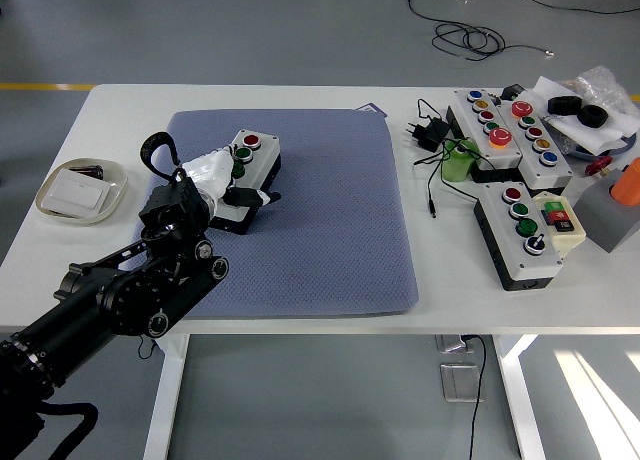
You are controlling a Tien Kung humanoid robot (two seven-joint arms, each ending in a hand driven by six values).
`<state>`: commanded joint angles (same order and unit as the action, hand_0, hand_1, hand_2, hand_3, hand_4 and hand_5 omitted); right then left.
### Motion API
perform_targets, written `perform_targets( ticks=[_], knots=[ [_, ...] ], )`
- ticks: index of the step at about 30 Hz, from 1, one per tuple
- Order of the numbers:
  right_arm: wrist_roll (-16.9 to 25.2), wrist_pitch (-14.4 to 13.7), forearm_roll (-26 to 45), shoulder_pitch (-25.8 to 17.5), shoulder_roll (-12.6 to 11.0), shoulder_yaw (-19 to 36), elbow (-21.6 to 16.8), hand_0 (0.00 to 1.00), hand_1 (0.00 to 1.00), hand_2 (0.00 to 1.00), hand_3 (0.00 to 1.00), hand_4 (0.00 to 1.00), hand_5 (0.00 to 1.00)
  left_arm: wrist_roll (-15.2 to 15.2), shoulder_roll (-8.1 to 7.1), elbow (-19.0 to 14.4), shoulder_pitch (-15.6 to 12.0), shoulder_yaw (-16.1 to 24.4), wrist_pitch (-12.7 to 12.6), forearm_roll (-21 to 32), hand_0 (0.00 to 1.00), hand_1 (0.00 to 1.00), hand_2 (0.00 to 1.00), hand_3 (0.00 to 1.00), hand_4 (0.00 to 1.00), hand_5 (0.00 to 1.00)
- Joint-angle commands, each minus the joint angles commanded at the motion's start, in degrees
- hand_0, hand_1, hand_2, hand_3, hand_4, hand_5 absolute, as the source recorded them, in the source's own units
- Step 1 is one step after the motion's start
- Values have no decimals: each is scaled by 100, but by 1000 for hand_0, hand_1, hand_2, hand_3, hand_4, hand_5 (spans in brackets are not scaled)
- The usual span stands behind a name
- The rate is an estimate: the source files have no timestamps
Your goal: Pick up the button,place it on the desk,press the button,press the button
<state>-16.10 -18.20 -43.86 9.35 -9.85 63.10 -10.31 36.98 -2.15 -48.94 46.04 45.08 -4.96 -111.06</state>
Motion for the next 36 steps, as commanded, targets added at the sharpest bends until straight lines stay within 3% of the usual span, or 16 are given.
perform_targets(
  ticks=[6, 7, 12, 13, 15, 18, 19, 24, 25, 30, 31, 36],
  knots=[
    [0, -5, -29, 9, -9, 30, 0, 787, 797, 817, 751, 412, 479, 0, 58, 264, 105, -93, -5, -296, 801, 975, 998, 998, 995, 504],
    [0, -5, -32, 10, -10, 34, 0, 787, 797, 817, 751, 412, 479, 0, 61, 282, 110, -100, -7, -325, 778, 952, 998, 998, 983, 461],
    [2, -9, -41, 10, -19, 51, 0, 787, 797, 817, 751, 412, 479, 0, 51, 360, 113, -141, -102, -609, 778, 952, 998, 998, 983, 461],
    [3, -10, -44, 10, -19, 55, 0, 787, 797, 817, 751, 412, 479, 0, 47, 375, 114, -154, -82, -672, 727, 935, 998, 998, 960, 406],
    [5, -10, -45, 15, -19, 59, 0, 787, 797, 817, 751, 412, 479, 0, 48, 423, 118, -156, -85, -781, 727, 935, 998, 998, 960, 406],
    [7, -14, -50, 27, -18, 69, 0, 787, 797, 817, 751, 412, 479, 0, 53, 554, 144, -179, -61, -771, 727, 935, 998, 998, 960, 406],
    [5, -13, -59, 31, -17, 74, 0, 787, 797, 817, 751, 412, 479, 0, 54, 587, 149, -184, -56, -753, 674, 878, 998, 998, 932, 353],
    [10, -16, -39, 38, -16, 68, 0, 787, 797, 817, 751, 412, 479, 0, 38, 737, 154, -226, 3, -693, 674, 878, 998, 998, 932, 353],
    [10, -16, -40, 40, -16, 69, 0, 787, 797, 817, 751, 412, 479, 0, 33, 764, 156, -238, 25, -679, 612, 799, 998, 998, 914, 317],
    [8, -17, -42, 45, -15, 71, 0, 787, 797, 817, 751, 412, 479, 0, 16, 863, 174, -296, 71, -698, 612, 799, 998, 998, 914, 317],
    [6, -17, -49, 48, -13, 75, 0, 787, 797, 817, 751, 412, 479, 0, 13, 880, 181, -319, 56, -753, 467, 634, 820, 998, 899, 281],
    [5, -17, -49, 57, -9, 76, 0, 787, 797, 817, 751, 412, 479, 0, -11, 874, 178, -354, -278, -1137, 467, 634, 820, 998, 899, 281]
  ],
)
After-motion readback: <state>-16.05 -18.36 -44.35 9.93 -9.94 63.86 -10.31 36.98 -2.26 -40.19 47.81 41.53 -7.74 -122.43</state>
